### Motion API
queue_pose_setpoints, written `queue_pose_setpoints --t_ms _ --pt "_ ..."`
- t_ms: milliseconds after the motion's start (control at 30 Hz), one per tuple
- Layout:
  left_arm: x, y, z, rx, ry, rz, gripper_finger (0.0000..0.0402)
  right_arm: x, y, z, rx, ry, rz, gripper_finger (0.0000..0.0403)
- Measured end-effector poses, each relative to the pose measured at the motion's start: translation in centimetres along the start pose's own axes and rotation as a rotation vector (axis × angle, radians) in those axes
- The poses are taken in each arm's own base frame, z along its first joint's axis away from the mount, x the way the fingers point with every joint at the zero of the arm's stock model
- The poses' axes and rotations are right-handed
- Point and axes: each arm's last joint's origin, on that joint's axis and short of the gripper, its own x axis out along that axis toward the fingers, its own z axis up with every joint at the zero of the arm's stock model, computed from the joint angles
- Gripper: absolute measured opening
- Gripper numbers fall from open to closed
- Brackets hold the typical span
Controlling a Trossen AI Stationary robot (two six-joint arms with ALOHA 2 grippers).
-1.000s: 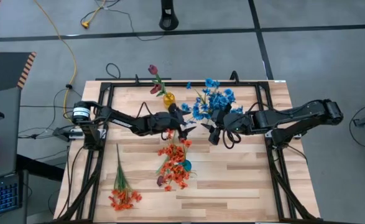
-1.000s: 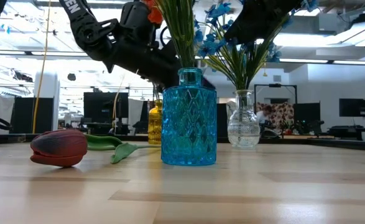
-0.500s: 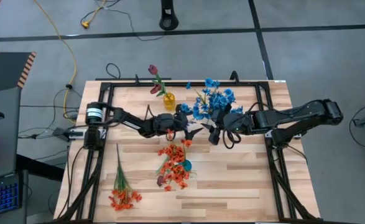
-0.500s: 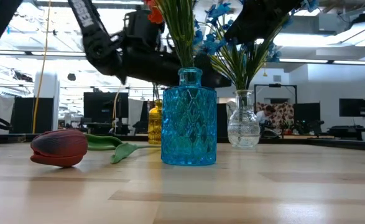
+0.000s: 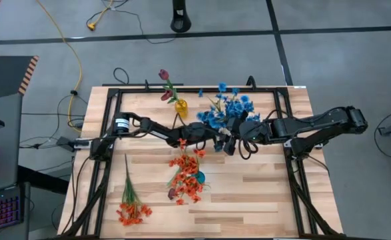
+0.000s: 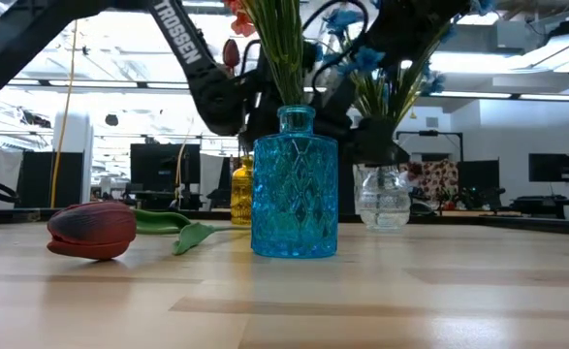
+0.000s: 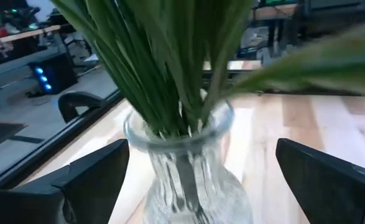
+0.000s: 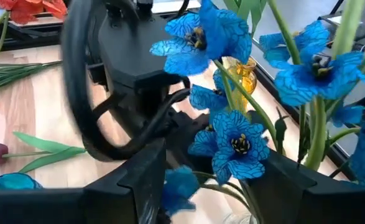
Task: Sort flowers into vase by color
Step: Put the blue flowers into the transparent vase
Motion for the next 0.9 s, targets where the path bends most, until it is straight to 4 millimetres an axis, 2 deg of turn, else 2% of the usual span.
queue_pose_setpoints --t_ms 300,700,800,900 --pt "0.56 0.03 0.71 0.011 0.016 0.021 0.0394 0.0 0.01 0.03 0.002 -0.003 0.0 0.0235" --pt "0.58 0.23 0.69 0.048 0.021 0.058 0.0393 0.0 0.01 0.03 0.002 -0.003 0.0 0.0235" --pt "0.61 0.35 0.68 0.049 0.021 0.059 0.0381 0.0 0.0 0.03 0.002 -0.003 0.0 0.0235" --pt "0.62 0.36 0.68 0.048 0.021 0.059 0.0351 0.0 0.01 0.03 0.001 -0.003 0.0 0.0235"
